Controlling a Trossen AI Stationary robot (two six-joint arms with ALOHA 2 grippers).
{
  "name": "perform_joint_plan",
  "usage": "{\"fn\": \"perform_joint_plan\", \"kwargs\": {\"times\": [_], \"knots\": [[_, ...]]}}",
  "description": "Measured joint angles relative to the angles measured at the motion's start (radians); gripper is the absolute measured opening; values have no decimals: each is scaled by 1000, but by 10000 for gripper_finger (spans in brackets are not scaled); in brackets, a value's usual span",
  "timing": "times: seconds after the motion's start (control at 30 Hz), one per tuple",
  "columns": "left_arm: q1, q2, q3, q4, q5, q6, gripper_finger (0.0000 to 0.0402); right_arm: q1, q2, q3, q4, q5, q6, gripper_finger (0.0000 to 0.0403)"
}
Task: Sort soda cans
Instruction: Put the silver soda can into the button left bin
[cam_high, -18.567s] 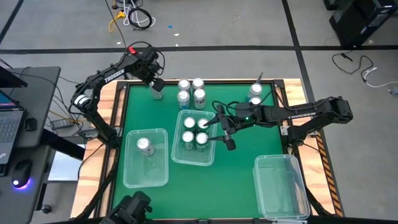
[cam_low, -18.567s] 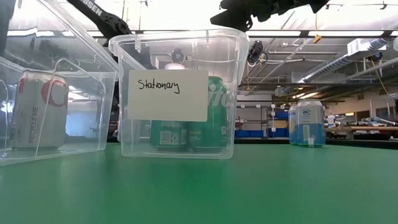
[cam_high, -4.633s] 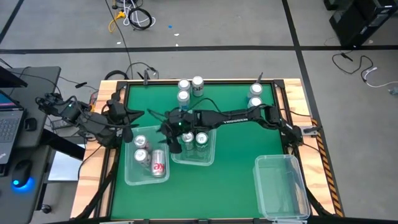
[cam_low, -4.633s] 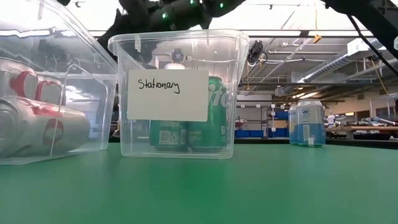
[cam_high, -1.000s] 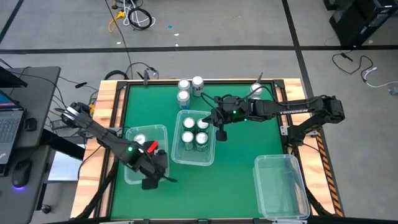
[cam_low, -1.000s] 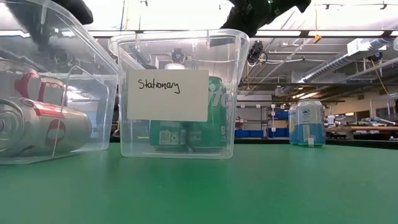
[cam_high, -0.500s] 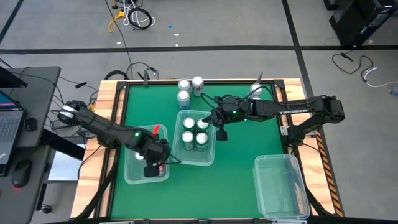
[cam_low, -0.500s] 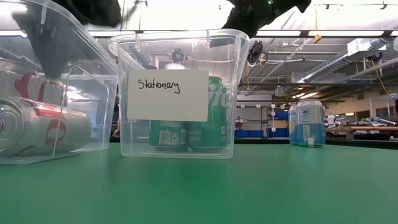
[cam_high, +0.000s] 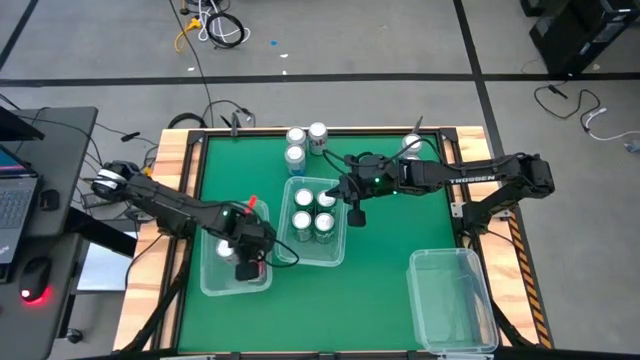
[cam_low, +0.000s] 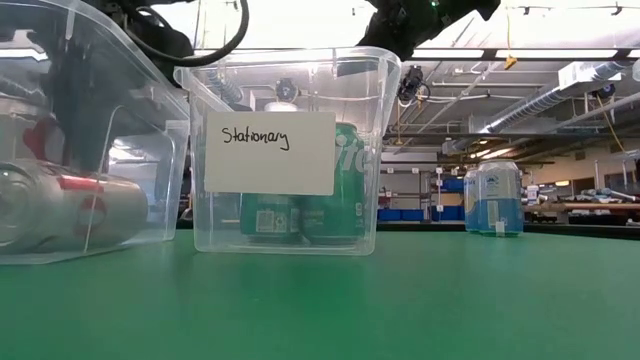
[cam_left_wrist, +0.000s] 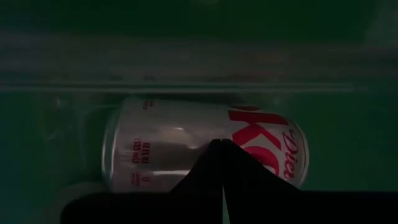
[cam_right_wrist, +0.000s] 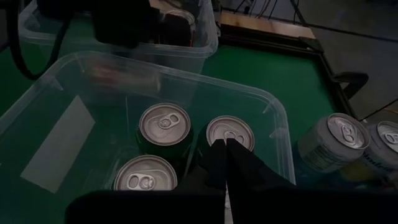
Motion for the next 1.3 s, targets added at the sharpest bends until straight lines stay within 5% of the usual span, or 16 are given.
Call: {"fn": "perform_joint_plan", "kwargs": {"times": [0.37, 0.7, 1.03, 1.3], "knots": [[4, 5, 124, -254, -281, 45, 0, 0, 0, 0, 0, 0, 3, 0], [-58, 28, 244, -133, -33, 38, 0, 0, 0, 0, 1, 0, 3, 0], [-95, 112, 135, -67, 46, -42, 0, 0, 0, 0, 1, 0, 1, 0], [-100, 106, 95, -27, 14, -87, 0, 0, -1, 0, 2, 0, 0, 0]]}}
